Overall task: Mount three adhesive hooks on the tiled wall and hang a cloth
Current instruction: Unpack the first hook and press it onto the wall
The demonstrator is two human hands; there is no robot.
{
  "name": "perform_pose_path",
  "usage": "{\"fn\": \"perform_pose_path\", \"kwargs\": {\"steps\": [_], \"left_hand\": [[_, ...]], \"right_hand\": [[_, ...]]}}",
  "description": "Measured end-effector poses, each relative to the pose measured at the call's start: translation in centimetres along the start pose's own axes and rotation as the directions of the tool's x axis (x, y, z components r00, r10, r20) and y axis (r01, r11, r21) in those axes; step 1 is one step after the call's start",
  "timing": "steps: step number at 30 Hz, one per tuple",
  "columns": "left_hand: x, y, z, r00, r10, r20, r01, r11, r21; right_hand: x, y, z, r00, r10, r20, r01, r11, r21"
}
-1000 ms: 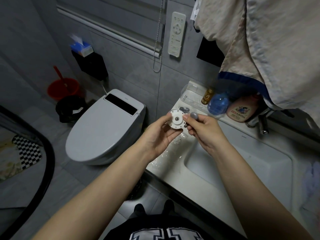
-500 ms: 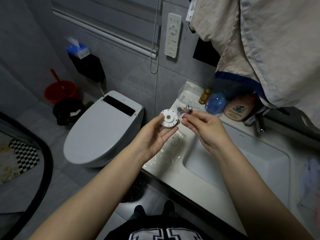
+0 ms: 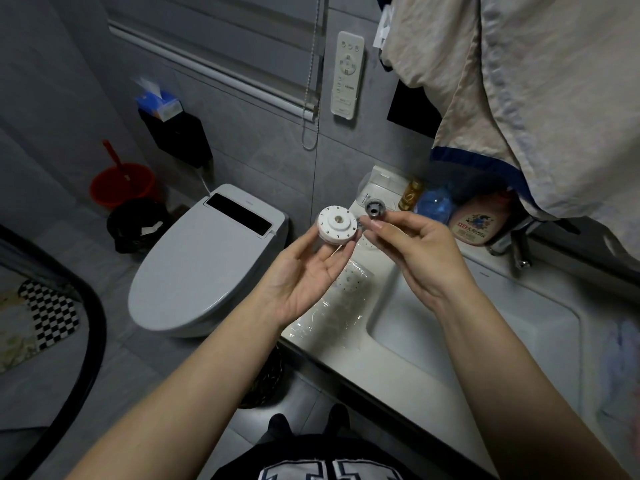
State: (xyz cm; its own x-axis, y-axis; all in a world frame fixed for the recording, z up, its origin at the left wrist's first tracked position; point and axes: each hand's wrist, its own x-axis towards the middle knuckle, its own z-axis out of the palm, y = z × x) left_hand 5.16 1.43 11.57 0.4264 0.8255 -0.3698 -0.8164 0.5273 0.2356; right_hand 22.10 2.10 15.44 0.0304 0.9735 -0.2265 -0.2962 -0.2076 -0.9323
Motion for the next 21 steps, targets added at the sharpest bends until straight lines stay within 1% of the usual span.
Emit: {"fn": "perform_pose_path", "kwargs": {"steps": [3, 6, 9, 12, 16, 21], "left_hand": [[-0.3, 0.0, 0.2, 1.000, 0.008, 0.009, -0.008, 0.999, 0.036], [-0.5, 0.0, 0.4, 1.000, 0.027, 0.005, -0.027, 0.997, 0.068], [-0.5, -0.1, 0.4, 0.998, 0.056, 0.008, -0.057, 0.993, 0.103], [-0.8, -0.2, 0.6, 0.997, 0.065, 0.034, -0.070, 0.985, 0.158], [-1.2, -0.2, 0.8, 0.997, 0.039, 0.065, -0.053, 0.971, 0.233], [-1.4, -0.3, 0.8, 0.997, 0.032, 0.065, -0.048, 0.962, 0.270]], "right_hand": [[-0.3, -0.6, 0.3, 1.000, -0.016, 0.011, 0.016, 1.000, 0.025], [-0.5, -0.8, 0.5, 0.996, -0.083, 0.014, 0.084, 0.993, -0.079], [-0.6, -0.8, 0.7, 0.987, -0.151, 0.051, 0.158, 0.968, -0.195], [-0.5, -0.5, 0.5, 0.972, -0.215, 0.094, 0.234, 0.918, -0.320], [-0.2, -0.2, 0.2, 0.941, -0.316, 0.119, 0.331, 0.795, -0.509], [-0.4, -0.4, 0.1, 0.939, -0.313, 0.143, 0.340, 0.773, -0.535]]}}
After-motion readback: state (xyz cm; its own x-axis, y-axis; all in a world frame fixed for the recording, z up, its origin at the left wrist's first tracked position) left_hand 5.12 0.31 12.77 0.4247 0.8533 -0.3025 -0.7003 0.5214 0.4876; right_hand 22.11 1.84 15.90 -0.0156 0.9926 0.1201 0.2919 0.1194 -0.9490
